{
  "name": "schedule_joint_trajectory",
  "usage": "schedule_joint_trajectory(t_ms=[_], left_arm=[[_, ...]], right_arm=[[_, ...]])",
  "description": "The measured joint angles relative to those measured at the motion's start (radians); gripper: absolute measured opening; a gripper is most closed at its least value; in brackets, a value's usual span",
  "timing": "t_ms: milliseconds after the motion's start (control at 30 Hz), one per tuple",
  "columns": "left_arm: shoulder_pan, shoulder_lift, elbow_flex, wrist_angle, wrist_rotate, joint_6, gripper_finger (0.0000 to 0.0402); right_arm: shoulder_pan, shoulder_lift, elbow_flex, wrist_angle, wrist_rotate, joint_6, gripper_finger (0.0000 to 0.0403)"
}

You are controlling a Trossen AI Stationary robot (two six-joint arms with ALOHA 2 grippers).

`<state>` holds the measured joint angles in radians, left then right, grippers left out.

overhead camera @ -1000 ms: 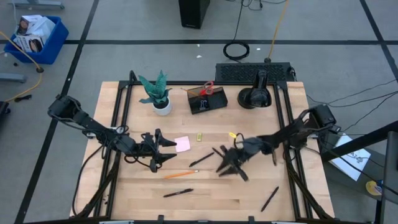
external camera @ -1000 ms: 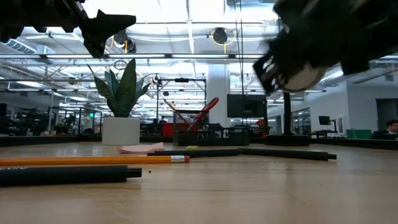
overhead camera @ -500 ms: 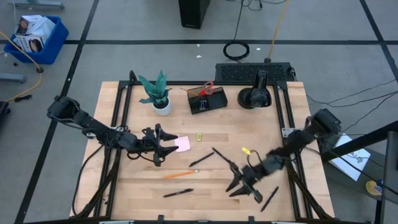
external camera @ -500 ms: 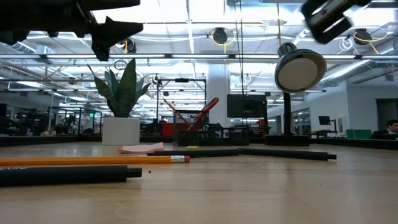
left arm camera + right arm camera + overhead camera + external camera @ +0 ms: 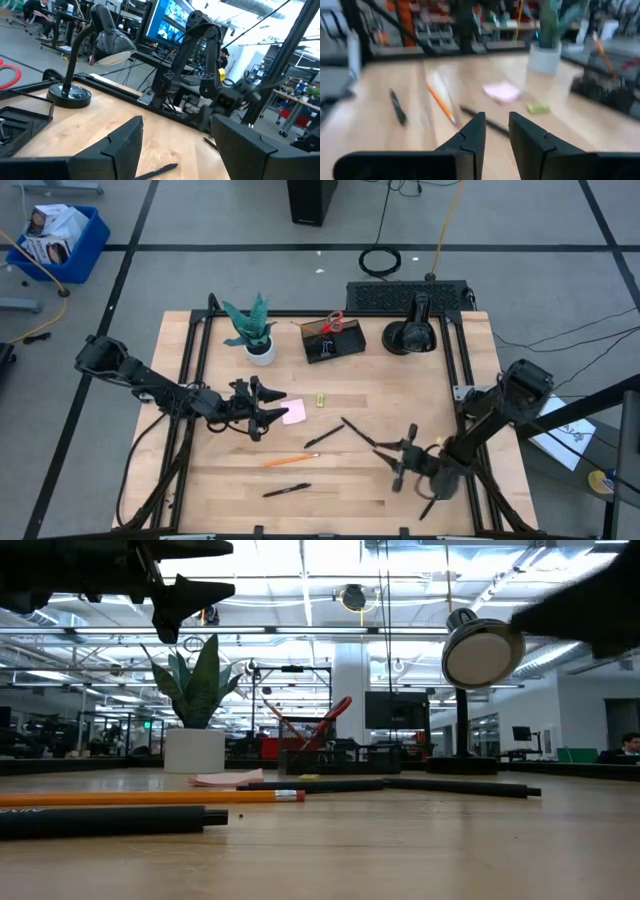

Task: Pick and place office supplies into organizer
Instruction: Put the black pen into the black mesh desk organizer

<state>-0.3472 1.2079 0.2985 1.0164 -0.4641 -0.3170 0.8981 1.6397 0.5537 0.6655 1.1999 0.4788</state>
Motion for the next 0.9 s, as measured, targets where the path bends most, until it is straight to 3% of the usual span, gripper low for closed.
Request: schedule_joint_trajectory(t_ms=[133, 233, 533, 900], left_arm=[[0.000, 0.000, 0.000, 0.000, 0.000, 0.004, 0.0241], [0.001, 0.000, 0.000, 0.013, -0.002, 0.013, 0.0241], [0.001, 0.000, 0.000, 0.036, -0.008, 0.059, 0.0241], [0.019, 0.000, 0.000, 0.036, -0.009, 0.049, 0.0241]], right_arm=[[-0.061, 0.028, -0.001, -0.216, -0.060, 0.226, 0.0069], [-0.096, 0.052, -0.002, -0.272, -0.079, 0.286, 0.0068], [-0.146, 0.162, -0.002, -0.274, -0.162, 0.398, 0.0076], [-0.144, 0.192, -0.002, -0.212, -0.184, 0.426, 0.0150]])
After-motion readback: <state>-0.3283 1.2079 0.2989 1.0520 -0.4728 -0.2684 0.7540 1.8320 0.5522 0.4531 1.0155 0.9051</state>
